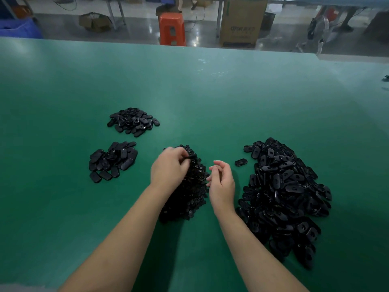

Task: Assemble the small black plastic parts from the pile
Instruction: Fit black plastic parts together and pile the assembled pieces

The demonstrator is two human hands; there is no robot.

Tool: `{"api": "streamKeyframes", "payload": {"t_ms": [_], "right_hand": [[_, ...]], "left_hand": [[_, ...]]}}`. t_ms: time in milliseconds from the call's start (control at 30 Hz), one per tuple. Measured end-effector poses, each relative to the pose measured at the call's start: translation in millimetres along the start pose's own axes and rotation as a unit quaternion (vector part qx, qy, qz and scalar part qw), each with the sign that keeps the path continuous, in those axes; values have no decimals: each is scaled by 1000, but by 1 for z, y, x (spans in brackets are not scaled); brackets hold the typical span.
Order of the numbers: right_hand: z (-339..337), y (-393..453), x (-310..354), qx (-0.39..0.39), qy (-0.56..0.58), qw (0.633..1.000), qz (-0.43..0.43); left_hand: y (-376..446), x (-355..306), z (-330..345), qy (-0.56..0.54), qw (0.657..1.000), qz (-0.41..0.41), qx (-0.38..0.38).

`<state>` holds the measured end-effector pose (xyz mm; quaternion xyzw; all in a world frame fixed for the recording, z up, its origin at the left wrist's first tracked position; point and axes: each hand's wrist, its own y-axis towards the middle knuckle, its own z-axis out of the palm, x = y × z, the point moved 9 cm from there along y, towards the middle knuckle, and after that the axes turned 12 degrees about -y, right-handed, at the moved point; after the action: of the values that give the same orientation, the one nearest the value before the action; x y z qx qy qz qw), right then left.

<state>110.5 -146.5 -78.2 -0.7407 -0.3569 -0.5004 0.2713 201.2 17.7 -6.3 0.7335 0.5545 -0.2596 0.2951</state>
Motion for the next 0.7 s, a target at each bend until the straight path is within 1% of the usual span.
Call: {"api": "streamKeyframes", "payload": {"t_ms": [100, 233, 300, 367, 433, 533, 633, 700], "right_hand": [[0, -1, 1, 1, -12, 1000, 0], [0, -1, 2, -7, -26, 1000, -4], [0, -1, 3, -8, -30, 999, -7], [1, -2, 3, -5, -31, 999, -8], [1, -2, 3, -4, -32, 999, -8], [2, -2, 3, -1, -37, 999, -8], [2, -2, 2, 0, -37, 999, -5], [2, -2, 2, 1, -40, 999, -5]], "left_hand": [[3, 48, -43, 5, 993, -73, -91], [-7, 113, -90, -1, 971, -164, -176], [-15, 137, -105, -13, 958, -199, -209], [-22, 150, -111, -31, 951, -213, -223], [-27, 151, -111, -47, 951, -199, -234], [-27, 137, -104, -60, 961, -136, -233], [-19, 123, -86, -19, 980, -90, -177], [-12, 125, -71, 20, 988, -105, -115]]}}
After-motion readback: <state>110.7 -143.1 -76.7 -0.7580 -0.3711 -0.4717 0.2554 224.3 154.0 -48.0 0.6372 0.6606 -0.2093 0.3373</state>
